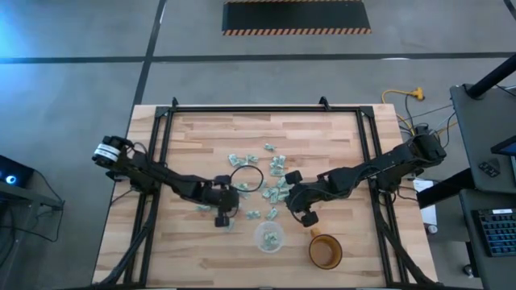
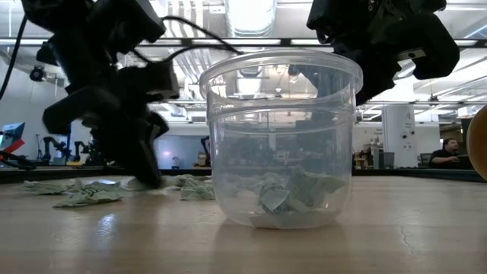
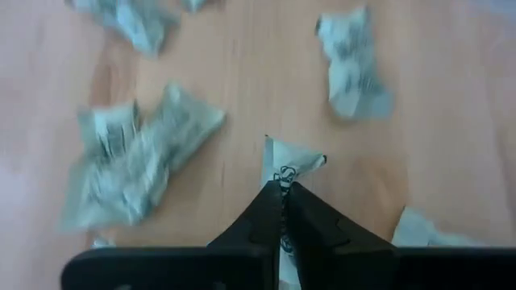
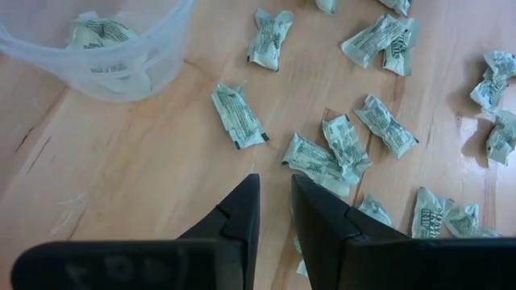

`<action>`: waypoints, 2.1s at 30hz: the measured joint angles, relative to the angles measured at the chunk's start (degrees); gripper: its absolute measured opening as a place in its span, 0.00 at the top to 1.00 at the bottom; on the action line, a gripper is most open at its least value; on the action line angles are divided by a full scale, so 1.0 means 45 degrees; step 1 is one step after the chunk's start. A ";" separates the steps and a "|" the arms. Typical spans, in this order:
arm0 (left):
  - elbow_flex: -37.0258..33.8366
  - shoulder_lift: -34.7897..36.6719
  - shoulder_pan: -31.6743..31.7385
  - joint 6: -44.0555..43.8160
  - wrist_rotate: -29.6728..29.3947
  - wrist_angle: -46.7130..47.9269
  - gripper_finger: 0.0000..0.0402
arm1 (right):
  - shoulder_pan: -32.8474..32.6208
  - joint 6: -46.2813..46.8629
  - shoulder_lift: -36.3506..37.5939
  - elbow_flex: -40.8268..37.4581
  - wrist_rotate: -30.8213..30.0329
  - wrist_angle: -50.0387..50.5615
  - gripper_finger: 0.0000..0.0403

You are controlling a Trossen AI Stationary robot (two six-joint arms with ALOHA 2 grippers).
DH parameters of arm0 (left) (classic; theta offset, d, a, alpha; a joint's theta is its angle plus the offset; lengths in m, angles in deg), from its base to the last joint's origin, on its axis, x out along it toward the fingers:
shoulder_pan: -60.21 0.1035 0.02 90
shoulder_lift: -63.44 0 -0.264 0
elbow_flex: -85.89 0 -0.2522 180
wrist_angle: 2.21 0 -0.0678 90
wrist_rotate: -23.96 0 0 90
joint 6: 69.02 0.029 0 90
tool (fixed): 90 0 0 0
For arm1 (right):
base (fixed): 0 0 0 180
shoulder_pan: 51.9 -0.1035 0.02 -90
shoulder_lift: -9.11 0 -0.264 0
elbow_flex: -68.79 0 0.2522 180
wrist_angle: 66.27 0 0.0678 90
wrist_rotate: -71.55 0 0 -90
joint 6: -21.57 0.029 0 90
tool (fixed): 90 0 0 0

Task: Pick and place Stevia / Truvia into bins
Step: Put the stevia packet into the transparent bin

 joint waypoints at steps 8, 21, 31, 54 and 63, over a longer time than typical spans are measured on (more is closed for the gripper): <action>0.1139 0.0706 -0.0213 0.1414 -0.0110 -0.0162 1.00 | 0.0000 0.0011 0.0000 -0.0015 -0.0005 0.0059 0.85; 0.1711 0.0043 -0.1340 0.4172 0.2478 -0.5412 1.00 | 0.0000 -0.0356 0.0000 -0.0044 -0.0044 0.0102 0.85; 0.2628 -0.1924 -0.1384 0.4702 0.2700 -0.6414 1.00 | 0.0009 -0.0713 0.0000 -0.0044 -0.0426 0.0039 0.85; 0.2511 0.1859 -0.0270 0.5515 -0.1424 0.0707 0.56 | 0.2044 -0.0872 0.0000 -0.0044 -0.0969 0.0462 0.86; 0.1175 0.3609 -0.0014 0.4502 -0.2093 0.0616 0.56 | 0.4547 -0.2037 -0.0365 -0.0131 0.0772 0.0407 0.86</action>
